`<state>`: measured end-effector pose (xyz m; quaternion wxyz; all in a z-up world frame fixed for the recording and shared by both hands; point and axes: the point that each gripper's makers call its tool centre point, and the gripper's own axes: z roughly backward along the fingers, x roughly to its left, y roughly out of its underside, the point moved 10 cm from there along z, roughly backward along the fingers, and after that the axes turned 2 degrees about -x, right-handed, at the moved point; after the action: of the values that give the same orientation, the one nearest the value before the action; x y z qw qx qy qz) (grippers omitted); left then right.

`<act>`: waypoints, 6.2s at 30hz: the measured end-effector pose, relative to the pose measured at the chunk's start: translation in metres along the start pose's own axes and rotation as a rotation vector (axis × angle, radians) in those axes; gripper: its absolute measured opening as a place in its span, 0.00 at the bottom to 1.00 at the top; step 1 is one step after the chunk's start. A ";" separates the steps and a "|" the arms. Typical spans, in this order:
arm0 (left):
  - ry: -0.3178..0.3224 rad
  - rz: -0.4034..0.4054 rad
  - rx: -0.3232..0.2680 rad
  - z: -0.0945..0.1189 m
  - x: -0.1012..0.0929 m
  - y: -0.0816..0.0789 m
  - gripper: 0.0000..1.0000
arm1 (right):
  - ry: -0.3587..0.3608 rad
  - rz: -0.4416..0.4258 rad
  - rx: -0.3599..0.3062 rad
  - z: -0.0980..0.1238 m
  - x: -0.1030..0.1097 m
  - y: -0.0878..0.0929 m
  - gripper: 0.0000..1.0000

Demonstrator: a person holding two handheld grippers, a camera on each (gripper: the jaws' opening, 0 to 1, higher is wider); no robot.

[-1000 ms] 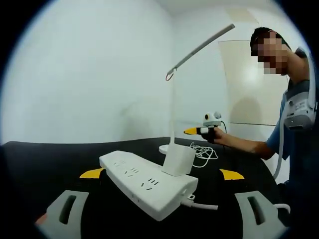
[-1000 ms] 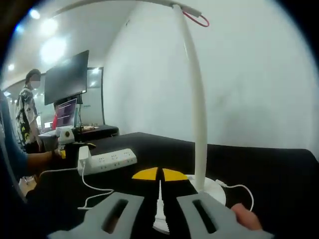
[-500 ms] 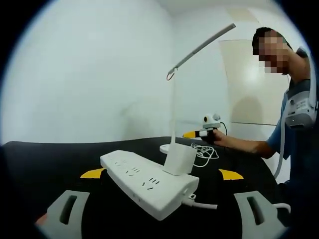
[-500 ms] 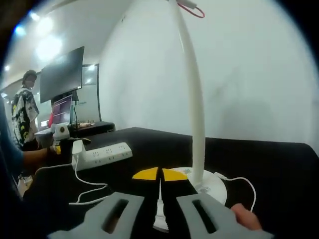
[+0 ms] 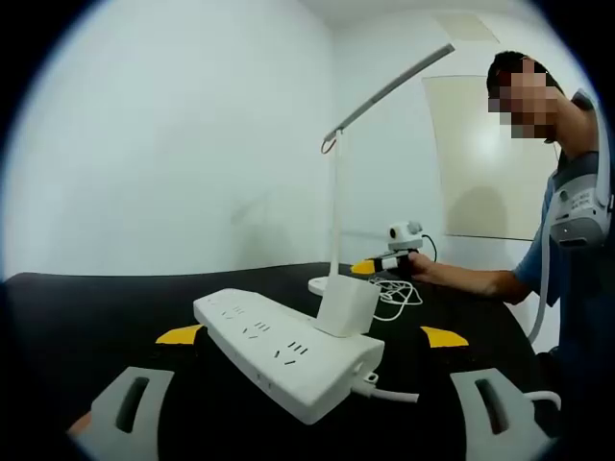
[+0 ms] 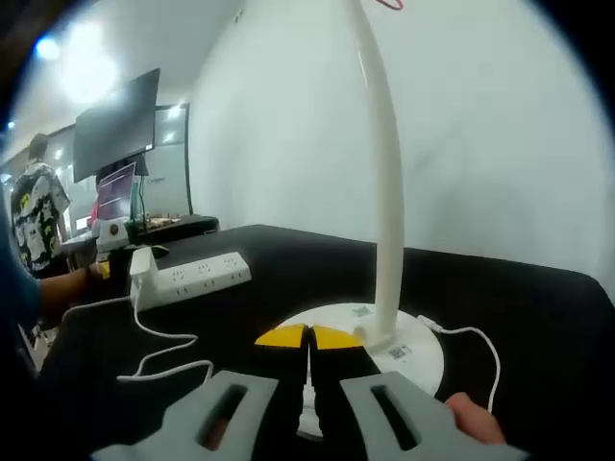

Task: Insert the desk lamp plug into the socket, turn on the power strip switch, turn on the lamp switch, then turn off the lamp switch, turn off the power strip switch, and remove the plug from the socket.

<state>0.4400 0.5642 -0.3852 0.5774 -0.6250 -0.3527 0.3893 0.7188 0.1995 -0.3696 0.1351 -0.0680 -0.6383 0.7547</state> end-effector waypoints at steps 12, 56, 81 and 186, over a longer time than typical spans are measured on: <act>-0.002 -0.002 0.002 0.001 0.001 0.000 0.84 | 0.003 -0.020 0.051 -0.002 -0.002 0.006 0.04; -0.004 -0.012 0.014 0.000 0.001 -0.001 0.83 | -0.012 0.017 0.076 0.000 0.004 0.008 0.03; 0.000 -0.012 0.017 0.000 0.000 0.001 0.83 | 0.000 -0.056 0.009 -0.001 -0.011 0.005 0.03; -0.091 -0.017 -0.039 0.073 -0.034 -0.003 0.88 | 0.276 -0.080 -0.110 0.177 0.096 0.028 0.90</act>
<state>0.3593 0.5667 -0.3818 0.5518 -0.6148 -0.3916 0.4053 0.5749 0.0564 -0.3590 0.2475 -0.1528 -0.6563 0.6962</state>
